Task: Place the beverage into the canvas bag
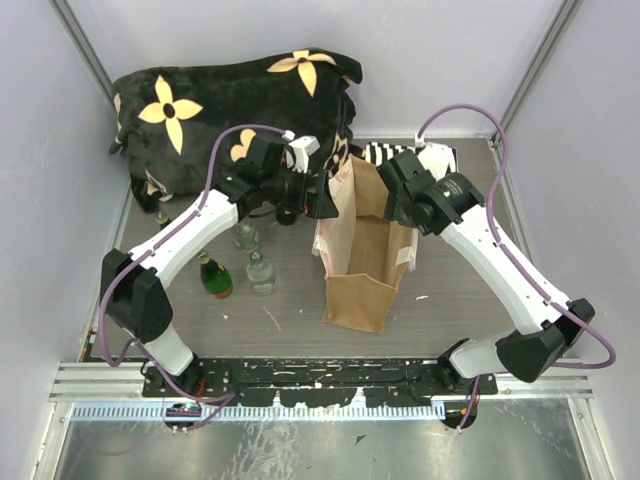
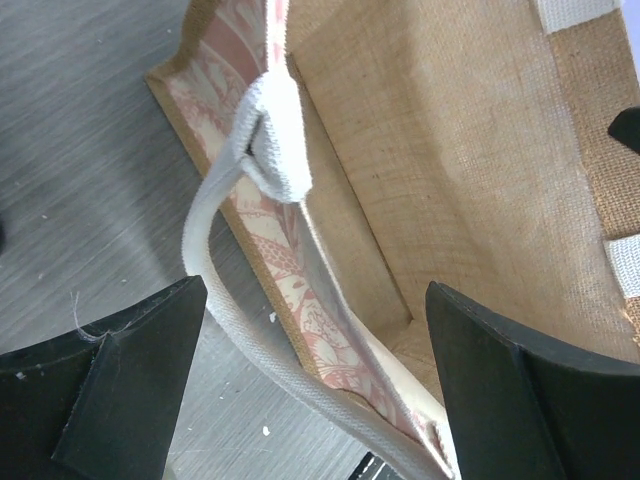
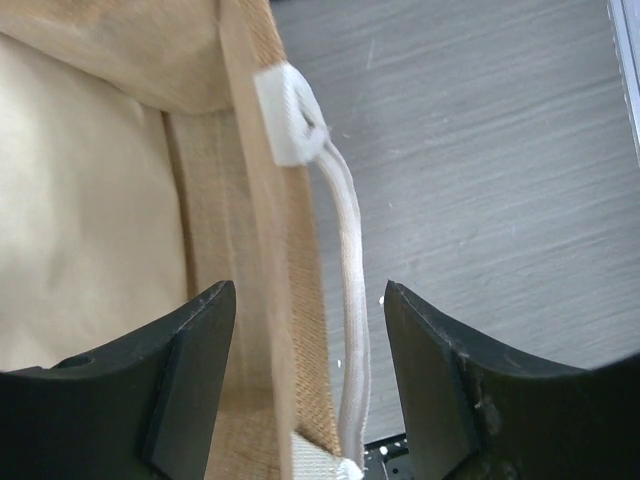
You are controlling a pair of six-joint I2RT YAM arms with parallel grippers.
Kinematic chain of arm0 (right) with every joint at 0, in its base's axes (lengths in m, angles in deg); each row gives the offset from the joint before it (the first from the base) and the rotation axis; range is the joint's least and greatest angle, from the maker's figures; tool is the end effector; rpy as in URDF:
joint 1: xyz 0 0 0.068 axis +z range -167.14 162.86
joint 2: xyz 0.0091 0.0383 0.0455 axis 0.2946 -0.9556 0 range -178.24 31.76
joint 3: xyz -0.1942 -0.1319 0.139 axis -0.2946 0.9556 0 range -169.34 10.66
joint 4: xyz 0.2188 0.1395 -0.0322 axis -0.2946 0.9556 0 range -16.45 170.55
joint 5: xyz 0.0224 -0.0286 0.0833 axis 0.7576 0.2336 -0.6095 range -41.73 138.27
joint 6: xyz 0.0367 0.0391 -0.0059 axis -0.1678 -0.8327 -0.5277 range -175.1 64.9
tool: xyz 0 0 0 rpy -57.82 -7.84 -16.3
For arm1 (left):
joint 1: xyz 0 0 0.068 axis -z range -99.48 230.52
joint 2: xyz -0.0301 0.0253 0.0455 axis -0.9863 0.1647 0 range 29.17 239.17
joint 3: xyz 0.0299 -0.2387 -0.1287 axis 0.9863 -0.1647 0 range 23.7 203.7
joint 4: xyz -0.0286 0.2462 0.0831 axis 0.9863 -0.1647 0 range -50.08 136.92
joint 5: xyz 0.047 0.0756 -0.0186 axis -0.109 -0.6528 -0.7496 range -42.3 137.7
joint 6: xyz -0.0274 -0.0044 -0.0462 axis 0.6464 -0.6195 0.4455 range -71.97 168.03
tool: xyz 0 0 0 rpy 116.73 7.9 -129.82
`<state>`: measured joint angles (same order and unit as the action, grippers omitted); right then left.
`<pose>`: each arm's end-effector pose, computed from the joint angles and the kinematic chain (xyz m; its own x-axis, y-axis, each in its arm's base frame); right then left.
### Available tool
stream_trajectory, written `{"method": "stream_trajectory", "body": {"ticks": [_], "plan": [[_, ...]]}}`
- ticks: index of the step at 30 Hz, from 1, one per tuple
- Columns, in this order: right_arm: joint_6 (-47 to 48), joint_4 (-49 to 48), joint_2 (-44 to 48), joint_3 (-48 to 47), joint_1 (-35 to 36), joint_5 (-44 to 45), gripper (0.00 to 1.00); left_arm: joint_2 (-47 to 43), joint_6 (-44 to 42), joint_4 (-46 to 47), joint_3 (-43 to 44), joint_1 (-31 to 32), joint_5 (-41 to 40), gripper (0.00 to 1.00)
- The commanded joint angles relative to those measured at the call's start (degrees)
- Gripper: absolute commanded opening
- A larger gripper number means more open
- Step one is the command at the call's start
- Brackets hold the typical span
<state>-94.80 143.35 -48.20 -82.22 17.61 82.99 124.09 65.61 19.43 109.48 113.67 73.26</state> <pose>0.2217 0.1291 0.4003 -0.6654 0.1776 -0.7251 0.2760 0.9610 -0.0179 0.3090 -0.2203 0.3336 -0.7128 0.1400 -0.6873 0.5958 0.6380 -0.4879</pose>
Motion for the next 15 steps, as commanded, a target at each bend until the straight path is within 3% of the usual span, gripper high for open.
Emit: {"method": "stream_trajectory", "body": {"ticks": [1,5,8,10,12,13,14,15], "plan": [[-3.7,0.2,3.9,4.9,-0.6,0.2,0.67,1.3,0.8,0.4,1.5,2.3,-0.2,0.98],[-3.0,-3.9,5.4,11.1,-1.5,-2.1,0.66,2.6,1.1,0.9,0.9,4.0,-0.3,1.0],[-2.9,-7.5,5.8,14.8,-1.7,-4.7,0.62,2.9,1.8,1.0,0.2,4.9,-0.3,0.93],[-2.9,-8.7,5.4,16.0,-1.7,-6.0,0.44,3.0,2.0,0.9,-0.2,5.3,0.0,0.73],[-2.7,-8.7,5.1,16.1,-1.7,-6.5,0.2,2.8,2.4,-0.3,-0.2,5.3,-0.9,0.38],[-2.6,-8.4,5.3,16.0,-1.7,-6.4,0.09,2.5,2.3,-1.2,-0.2,5.3,-2.2,0.15],[-2.2,-8.1,5.5,15.7,-1.7,-6.0,0.04,2.0,2.1,-2.2,-0.2,5.3,-3.8,0.02],[-1.6,-7.6,5.7,15.3,-1.7,-5.5,0.01,1.3,1.8,-3.4,-0.2,5.3,-5.3,0.0]]}}
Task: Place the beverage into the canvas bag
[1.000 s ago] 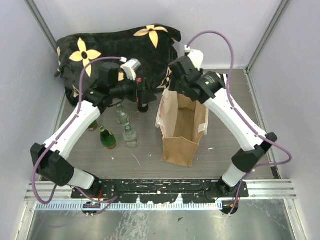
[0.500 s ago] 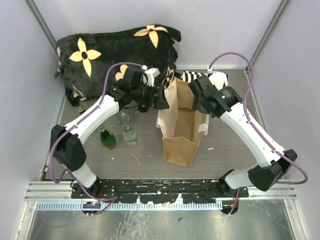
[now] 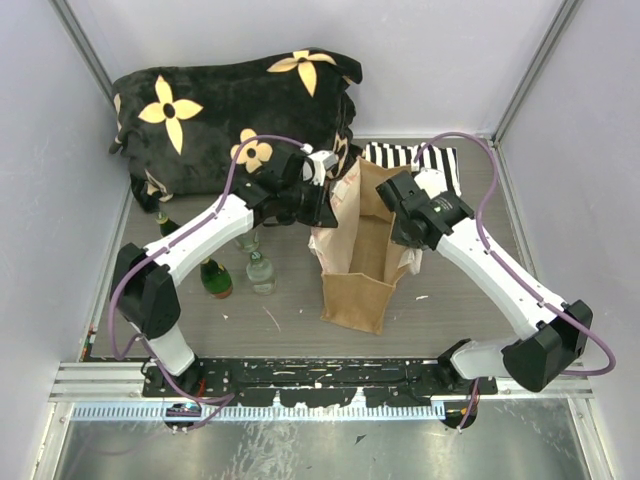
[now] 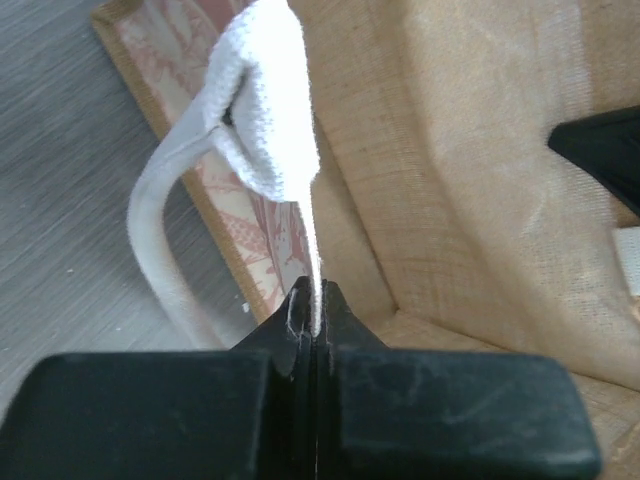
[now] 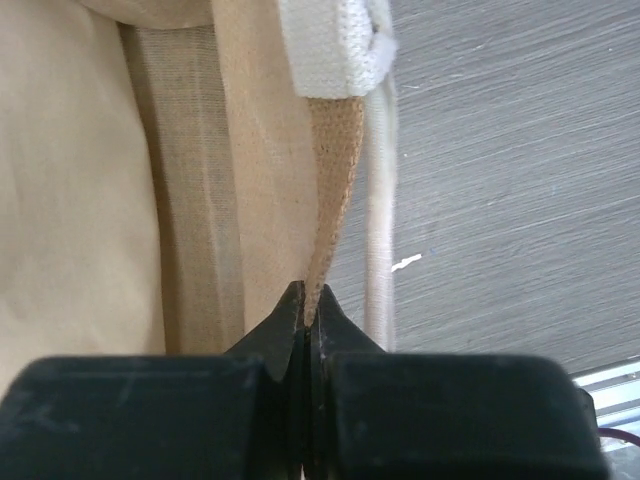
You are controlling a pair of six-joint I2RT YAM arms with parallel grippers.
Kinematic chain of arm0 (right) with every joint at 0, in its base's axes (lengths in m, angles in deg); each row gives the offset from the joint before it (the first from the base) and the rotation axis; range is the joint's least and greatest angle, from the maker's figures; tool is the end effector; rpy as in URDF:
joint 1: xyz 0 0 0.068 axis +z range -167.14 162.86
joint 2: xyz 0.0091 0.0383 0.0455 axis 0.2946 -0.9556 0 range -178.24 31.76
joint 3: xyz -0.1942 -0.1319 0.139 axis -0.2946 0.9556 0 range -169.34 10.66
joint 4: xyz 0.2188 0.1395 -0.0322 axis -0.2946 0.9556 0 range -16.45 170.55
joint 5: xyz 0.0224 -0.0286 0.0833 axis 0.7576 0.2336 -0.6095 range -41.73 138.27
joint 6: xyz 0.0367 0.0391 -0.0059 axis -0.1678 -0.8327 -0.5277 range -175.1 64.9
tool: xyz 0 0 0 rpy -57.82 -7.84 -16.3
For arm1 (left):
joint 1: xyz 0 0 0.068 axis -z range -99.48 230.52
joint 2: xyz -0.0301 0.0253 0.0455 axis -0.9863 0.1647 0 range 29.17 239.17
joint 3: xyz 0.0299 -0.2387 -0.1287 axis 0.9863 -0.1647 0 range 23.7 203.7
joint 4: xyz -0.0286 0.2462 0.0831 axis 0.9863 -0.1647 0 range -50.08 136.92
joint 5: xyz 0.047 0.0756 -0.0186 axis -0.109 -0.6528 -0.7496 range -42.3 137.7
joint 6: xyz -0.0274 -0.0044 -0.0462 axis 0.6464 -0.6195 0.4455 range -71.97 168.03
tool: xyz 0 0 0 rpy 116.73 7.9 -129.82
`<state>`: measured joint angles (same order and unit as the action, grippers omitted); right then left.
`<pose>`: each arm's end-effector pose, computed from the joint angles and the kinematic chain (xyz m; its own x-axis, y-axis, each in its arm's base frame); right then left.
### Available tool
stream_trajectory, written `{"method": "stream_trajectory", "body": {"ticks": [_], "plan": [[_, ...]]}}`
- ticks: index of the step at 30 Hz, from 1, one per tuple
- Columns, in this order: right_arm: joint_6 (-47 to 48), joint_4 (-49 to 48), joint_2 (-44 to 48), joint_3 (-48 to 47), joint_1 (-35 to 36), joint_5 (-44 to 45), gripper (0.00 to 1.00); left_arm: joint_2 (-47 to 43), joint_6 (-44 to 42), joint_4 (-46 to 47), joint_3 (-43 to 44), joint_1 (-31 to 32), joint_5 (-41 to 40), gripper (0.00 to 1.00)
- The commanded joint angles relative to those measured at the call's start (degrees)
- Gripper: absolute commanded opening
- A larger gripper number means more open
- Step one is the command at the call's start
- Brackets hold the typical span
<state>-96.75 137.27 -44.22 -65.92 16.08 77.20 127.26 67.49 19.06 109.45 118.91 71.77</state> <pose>0.2168 0.1214 0.3385 -0.7546 0.2013 -0.6245 0.2745 0.9613 -0.0218 0.2971 -0.2540 0.3125 -0.7473 0.2039 -0.6325 0.5963 0.6258 -0.5028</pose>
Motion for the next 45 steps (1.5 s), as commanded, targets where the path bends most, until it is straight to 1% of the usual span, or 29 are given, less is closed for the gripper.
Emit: {"method": "stream_trajectory", "body": {"ticks": [1,4,6,12,16,20,25,29,32,37,38,39,40,41,42,43,44,45], "plan": [[1.0,-0.6,1.8,-1.7,-0.3,1.2,0.01,-2.8,-0.4,-4.1,-0.5,-0.1,-5.2,0.0],[3.7,2.3,1.8,-4.1,-1.8,2.4,0.01,-5.7,-0.6,-6.9,-2.8,-0.8,-8.2,0.0],[5.9,2.7,2.7,-4.1,-3.8,1.9,0.01,-8.2,-0.4,-8.0,-4.8,-1.7,-9.7,0.0],[14.0,1.7,5.5,-1.6,-12.6,-1.4,0.01,-14.8,-0.9,-11.4,-7.7,-3.9,-12.7,0.0],[18.2,0.0,5.3,-0.5,-15.9,-3.7,0.01,-16.9,-1.4,-11.9,-8.5,-4.0,-13.6,0.0],[20.3,-3.2,4.5,0.6,-16.5,-6.6,0.01,-16.9,-0.8,-11.3,-9.4,-3.9,-13.7,0.0],[21.8,-8.8,4.4,3.4,-16.5,-10.2,0.01,-16.5,2.0,-8.7,-11.4,-4.0,-13.0,0.0],[23.4,-11.9,3.7,3.6,-16.5,-10.1,0.01,-15.9,3.5,-6.7,-13.2,-3.5,-12.7,0.0],[23.6,-12.3,3.0,3.0,-16.6,-9.9,0.01,-15.1,3.1,-5.6,-13.5,-3.5,-12.8,0.0],[23.6,-12.7,3.5,4.8,-16.5,-10.1,0.01,-13.5,2.8,-4.0,-13.6,-3.3,-12.3,0.01],[23.5,-12.8,3.7,5.2,-16.5,-10.3,0.05,-13.2,2.6,-3.8,-13.4,-3.3,-12.0,0.08],[23.4,-12.9,3.9,5.6,-16.5,-10.8,0.14,-13.0,2.4,-3.9,-13.3,-3.3,-11.8,0.22],[23.3,-12.9,4.1,5.8,-16.6,-11.2,0.25,-13.0,2.2,-3.9,-13.1,-3.4,-11.4,0.41],[23.1,-13.0,4.4,6.0,-16.5,-11.6,0.35,-13.0,2.2,-3.8,-12.9,-3.3,-11.1,0.63],[22.9,-13.1,4.9,6.2,-16.6,-11.9,0.44,-13.2,2.2,-3.8,-12.6,-3.3,-10.6,0.75],[22.9,-13.4,5.2,6.2,-16.6,-12.2,0.53,-13.6,2.2,-3.6,-12.5,-3.3,-10.3,0.85],[22.8,-13.9,6.0,6.3,-16.5,-12.4,0.59,-14.2,2.2,-2.8,-12.5,-3.4,-9.8,0.96],[22.7,-14.6,6.9,6.4,-16.5,-12.6,0.63,-15.3,2.2,-1.7,-12.8,-3.4,-9.6,0.99]]}}
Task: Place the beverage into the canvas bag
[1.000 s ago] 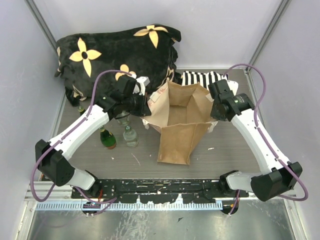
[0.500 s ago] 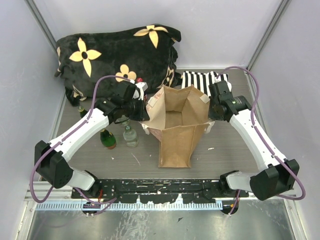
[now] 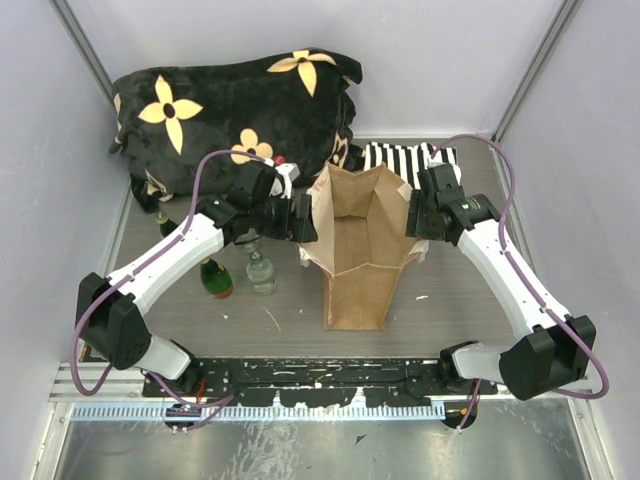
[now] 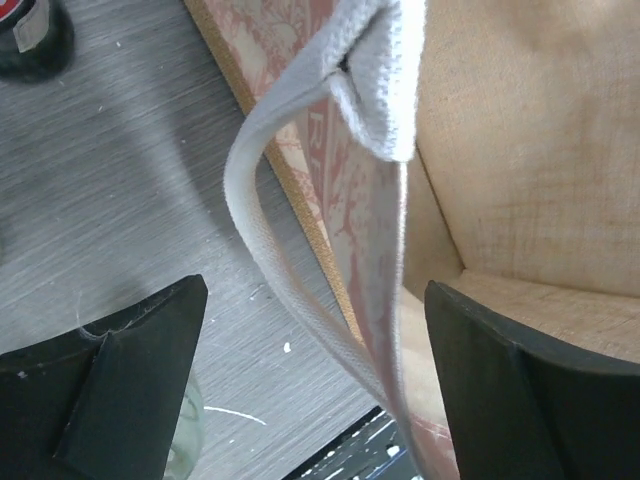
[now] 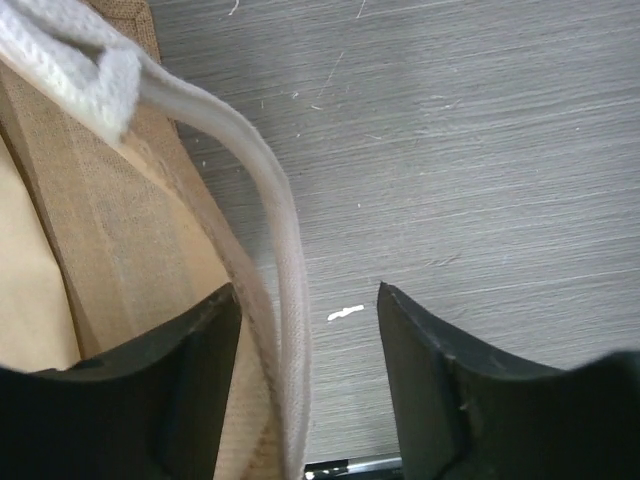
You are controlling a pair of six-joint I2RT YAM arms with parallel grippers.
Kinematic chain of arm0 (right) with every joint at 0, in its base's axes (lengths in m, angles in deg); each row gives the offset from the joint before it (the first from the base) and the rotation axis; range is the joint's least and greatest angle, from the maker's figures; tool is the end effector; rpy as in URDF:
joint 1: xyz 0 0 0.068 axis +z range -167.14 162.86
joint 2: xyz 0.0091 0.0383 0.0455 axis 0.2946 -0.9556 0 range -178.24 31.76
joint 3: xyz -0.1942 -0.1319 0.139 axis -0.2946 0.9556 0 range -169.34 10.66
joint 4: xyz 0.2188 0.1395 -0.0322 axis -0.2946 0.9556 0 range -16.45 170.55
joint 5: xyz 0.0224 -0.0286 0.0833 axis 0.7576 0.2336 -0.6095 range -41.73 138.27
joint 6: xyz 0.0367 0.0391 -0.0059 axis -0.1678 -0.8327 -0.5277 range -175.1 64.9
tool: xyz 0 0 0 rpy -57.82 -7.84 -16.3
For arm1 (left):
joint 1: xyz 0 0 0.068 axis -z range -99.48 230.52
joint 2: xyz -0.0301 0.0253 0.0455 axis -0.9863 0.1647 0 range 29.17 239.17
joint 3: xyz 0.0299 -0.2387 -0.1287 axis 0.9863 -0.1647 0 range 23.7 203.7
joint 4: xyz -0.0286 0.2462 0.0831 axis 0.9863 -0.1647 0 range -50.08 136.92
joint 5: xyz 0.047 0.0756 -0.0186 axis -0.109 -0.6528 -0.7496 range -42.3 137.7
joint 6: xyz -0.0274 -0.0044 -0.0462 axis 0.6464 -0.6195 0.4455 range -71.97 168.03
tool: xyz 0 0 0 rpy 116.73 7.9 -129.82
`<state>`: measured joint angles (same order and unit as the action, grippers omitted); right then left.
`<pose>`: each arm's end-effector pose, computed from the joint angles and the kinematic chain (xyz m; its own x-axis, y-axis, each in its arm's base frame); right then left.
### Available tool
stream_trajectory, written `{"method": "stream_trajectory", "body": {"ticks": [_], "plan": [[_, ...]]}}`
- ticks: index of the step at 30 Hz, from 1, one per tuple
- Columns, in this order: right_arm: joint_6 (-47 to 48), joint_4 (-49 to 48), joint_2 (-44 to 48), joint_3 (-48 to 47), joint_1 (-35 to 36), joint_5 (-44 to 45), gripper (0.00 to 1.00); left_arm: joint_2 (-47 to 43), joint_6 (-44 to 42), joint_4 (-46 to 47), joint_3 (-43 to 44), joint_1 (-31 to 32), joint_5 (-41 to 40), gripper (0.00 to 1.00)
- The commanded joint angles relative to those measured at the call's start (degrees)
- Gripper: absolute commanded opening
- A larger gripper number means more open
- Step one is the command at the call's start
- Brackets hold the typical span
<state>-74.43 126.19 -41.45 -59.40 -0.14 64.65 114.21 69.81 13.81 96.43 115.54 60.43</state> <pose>0.2443 0.0642 0.3233 -0.7889 0.0911 -0.6077 0.1403 0.9895 -0.0338 0.2621 -0.1934 0.3055 -0.7964 0.1160 -0.5936 0.4210 0.8110 -0.4064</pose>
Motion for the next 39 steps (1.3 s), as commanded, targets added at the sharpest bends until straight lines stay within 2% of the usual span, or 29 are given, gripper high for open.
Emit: {"method": "stream_trajectory", "body": {"ticks": [1,5,6,7,14,22,31,39], "plan": [[0.2,-4.1,4.8,-0.2,-0.3,-0.1,0.68,-3.4,0.0,4.9,-0.1,0.0,1.8,0.98],[-0.5,-5.5,6.7,-3.3,-0.3,-0.5,0.87,-8.7,-1.7,8.7,1.0,-1.2,0.3,0.98],[-0.8,-5.5,6.9,-4.5,-0.3,-0.3,0.97,-9.8,-2.2,9.5,1.4,-2.1,-0.3,0.98],[-1.1,-5.4,7.1,-5.7,-0.4,0.1,1.0,-10.8,-3.0,10.2,1.9,-3.2,-0.5,0.98],[-1.9,-5.4,5.4,-11.2,-0.3,1.8,1.0,-7.8,-10.7,19.0,1.9,-11.0,-1.8,0.98],[-3.0,-5.5,5.0,-11.2,-0.3,1.2,1.0,-0.3,-16.5,39.1,-4.9,-11.1,-2.6,0.98],[-5.8,-3.4,8.8,-8.3,-0.3,3.2,1.0,3.6,-18.3,47.5,-8.8,-11.1,-5.5,0.98],[-6.6,-0.7,9.0,-9.1,-0.3,5.3,1.0,9.7,-17.3,53.2,-8.0,-11.0,-6.8,0.98]]}}
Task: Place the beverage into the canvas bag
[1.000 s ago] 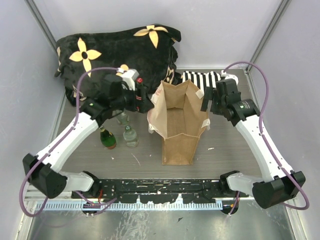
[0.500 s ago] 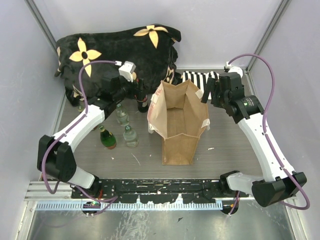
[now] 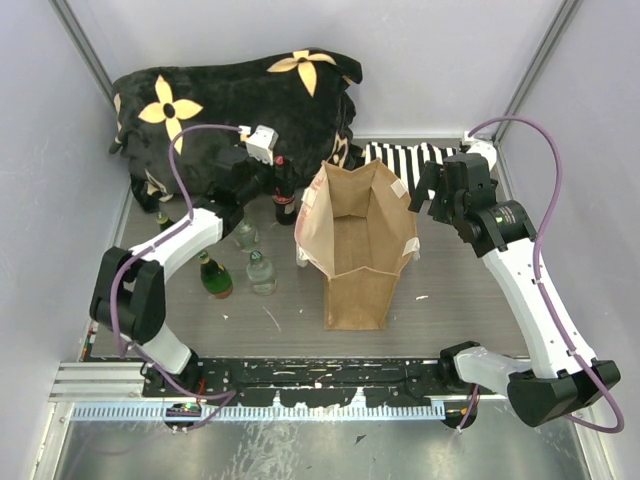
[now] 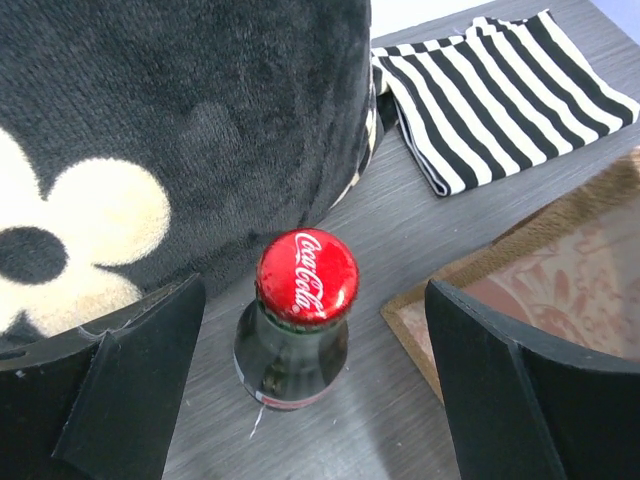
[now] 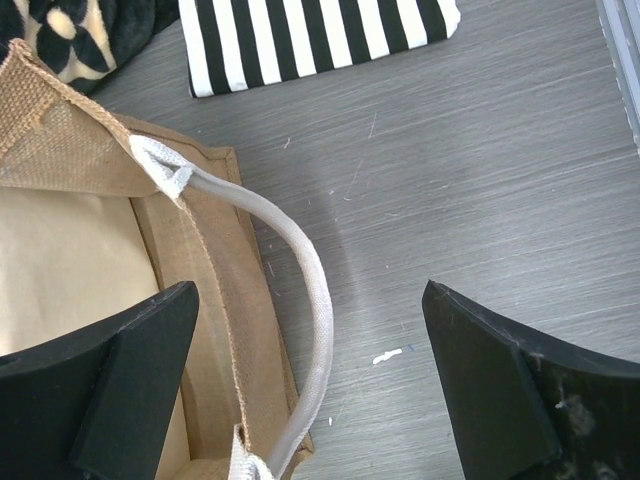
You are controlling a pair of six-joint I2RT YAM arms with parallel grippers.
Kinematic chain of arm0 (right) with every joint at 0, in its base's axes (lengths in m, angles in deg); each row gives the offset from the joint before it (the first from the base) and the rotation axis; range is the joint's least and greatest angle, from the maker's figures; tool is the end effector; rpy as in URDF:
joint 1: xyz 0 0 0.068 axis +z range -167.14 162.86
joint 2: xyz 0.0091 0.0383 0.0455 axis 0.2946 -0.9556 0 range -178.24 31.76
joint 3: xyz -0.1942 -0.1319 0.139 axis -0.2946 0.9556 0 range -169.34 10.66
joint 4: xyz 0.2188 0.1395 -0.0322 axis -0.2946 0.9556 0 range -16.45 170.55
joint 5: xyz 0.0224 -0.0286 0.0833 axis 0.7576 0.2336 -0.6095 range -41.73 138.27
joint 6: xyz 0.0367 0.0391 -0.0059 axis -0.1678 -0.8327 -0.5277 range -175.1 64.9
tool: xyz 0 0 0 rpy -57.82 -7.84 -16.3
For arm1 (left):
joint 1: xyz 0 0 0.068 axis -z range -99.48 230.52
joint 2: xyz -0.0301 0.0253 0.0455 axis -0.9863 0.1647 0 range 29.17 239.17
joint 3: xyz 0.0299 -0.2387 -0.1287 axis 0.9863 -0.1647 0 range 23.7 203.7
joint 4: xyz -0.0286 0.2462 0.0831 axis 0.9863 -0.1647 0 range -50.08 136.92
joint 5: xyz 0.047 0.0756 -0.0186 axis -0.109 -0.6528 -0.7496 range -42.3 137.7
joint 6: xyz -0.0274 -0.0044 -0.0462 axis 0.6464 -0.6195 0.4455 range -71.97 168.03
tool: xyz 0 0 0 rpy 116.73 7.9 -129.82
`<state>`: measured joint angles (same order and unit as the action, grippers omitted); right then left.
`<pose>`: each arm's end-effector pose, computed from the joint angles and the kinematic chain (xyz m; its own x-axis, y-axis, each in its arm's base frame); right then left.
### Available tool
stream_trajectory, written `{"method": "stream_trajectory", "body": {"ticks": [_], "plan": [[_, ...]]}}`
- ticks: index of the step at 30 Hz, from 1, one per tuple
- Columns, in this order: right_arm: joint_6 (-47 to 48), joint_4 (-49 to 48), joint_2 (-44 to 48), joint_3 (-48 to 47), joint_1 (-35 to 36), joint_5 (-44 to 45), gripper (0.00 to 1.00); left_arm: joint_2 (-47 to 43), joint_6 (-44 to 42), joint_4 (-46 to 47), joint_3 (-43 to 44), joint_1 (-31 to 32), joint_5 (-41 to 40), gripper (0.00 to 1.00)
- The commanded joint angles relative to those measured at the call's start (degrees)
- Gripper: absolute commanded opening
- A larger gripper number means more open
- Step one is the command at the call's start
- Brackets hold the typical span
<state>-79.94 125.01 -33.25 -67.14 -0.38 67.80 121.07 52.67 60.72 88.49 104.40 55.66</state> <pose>0.2122 0.0514 0.3984 -0.5521 0.2474 -0.7962 0.2316 0.9629 0.1386 0.3458 -0.1586 0.2941 -0.2522 0.0239 -0.9674 0.5055 0.8557 -0.1106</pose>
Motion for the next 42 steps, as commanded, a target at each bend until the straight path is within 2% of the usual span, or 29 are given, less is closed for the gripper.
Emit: {"method": "stream_trajectory", "body": {"ticks": [1,5,8,13,19,22,26,29,30,31,35,42], "plan": [[-1.0,0.7,0.6,-1.7,-0.1,2.2,1.0,3.8,-0.2,7.2,0.0,0.1,-2.3,0.98],[-0.7,1.5,0.1,-2.8,-0.1,2.1,1.0,6.4,0.0,10.5,0.3,0.1,-3.9,0.99],[-0.6,2.3,-0.2,-3.3,-0.1,2.2,1.0,8.0,1.2,12.5,0.7,0.2,-4.6,0.93],[-0.4,4.0,-0.9,-4.1,-0.1,2.3,1.0,10.1,2.6,15.6,1.2,0.3,-5.5,0.88],[-0.2,4.6,-1.3,-4.1,-0.1,2.3,1.0,11.0,2.7,17.5,2.0,0.6,-5.6,0.78],[-0.6,4.2,-1.6,-4.0,-0.1,2.1,1.0,10.5,2.6,17.6,2.0,0.6,-5.3,0.69],[-1.3,2.9,-1.7,-2.9,-0.1,1.5,1.0,9.5,2.2,17.9,1.3,0.6,-5.0,0.49],[-1.9,2.0,-1.9,-2.0,-0.1,0.9,1.0,8.5,1.6,17.8,0.4,0.6,-4.1,0.22],[-2.1,1.6,-2.0,-1.7,-0.1,0.7,1.0,8.1,1.4,17.5,0.4,0.6,-3.6,0.07],[-2.3,1.3,-2.0,-1.6,-0.1,0.5,1.0,7.8,1.2,17.1,0.3,0.6,-3.3,0.0],[-2.3,0.4,-2.5,-1.4,-0.1,0.2,1.0,5.4,0.2,14.6,1.6,0.6,-2.4,0.0],[-2.4,-1.5,-1.9,0.4,-0.1,0.3,1.0,1.7,-1.9,3.6,12.1,0.2,-1.0,0.0]]}}
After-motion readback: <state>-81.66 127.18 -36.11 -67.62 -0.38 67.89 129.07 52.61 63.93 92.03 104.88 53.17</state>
